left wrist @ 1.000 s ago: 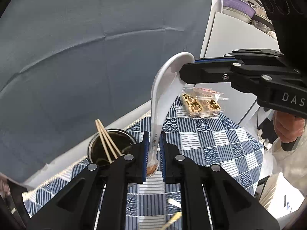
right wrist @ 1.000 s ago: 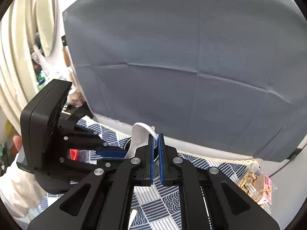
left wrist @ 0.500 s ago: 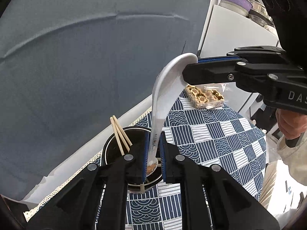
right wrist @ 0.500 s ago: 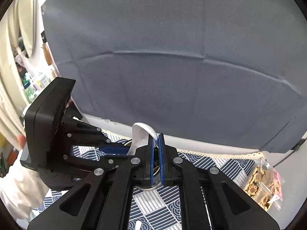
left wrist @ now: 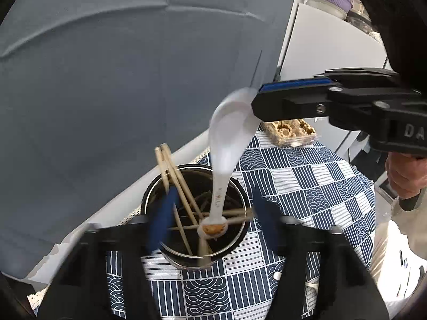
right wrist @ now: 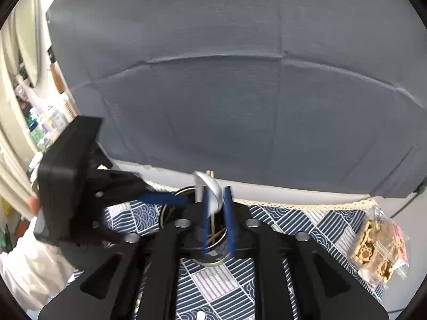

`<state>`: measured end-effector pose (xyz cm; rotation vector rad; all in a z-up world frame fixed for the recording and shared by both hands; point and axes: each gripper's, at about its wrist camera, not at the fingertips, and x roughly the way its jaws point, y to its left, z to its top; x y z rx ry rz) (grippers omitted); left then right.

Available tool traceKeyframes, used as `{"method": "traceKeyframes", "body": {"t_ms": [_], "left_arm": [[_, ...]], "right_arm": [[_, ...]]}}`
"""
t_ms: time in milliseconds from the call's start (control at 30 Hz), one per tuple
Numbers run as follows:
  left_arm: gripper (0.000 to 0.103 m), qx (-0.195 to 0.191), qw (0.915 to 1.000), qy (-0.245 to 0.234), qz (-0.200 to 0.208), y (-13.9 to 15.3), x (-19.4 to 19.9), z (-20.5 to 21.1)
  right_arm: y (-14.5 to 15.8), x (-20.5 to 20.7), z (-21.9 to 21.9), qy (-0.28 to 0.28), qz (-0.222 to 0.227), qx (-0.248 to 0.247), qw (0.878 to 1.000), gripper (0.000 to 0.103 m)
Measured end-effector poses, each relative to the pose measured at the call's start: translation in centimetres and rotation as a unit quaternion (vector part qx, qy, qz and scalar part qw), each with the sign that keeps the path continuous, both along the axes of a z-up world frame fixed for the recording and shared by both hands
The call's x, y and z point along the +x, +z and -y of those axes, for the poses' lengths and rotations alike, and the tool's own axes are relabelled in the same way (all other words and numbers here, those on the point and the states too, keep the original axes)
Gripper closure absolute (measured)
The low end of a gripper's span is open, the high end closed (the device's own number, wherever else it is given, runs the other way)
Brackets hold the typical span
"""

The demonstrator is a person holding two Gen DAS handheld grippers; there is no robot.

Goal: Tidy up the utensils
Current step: 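Open both tools to release the spoon into the black cup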

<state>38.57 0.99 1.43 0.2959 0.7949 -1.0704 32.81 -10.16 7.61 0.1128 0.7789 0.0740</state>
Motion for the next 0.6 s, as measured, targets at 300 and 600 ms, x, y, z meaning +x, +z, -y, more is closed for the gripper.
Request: {"method": "traceKeyframes", "body": {"t_ms": [300, 600], "left_arm": [[0.01, 0.008, 0.9986, 0.049, 0.015, 0.6, -1.7, -3.9], [0.006, 0.034, 0.9961, 0.08, 0.009, -0.7, -4.8, -6.9]], "right_arm": [[1.1, -3.0, 1.5, -0.032, 0.012, 0.018, 0.999, 0.024], [-1.6, -5.9, 1.2, -0.047, -0.016, 0.021, 0.999, 0.017]]}}
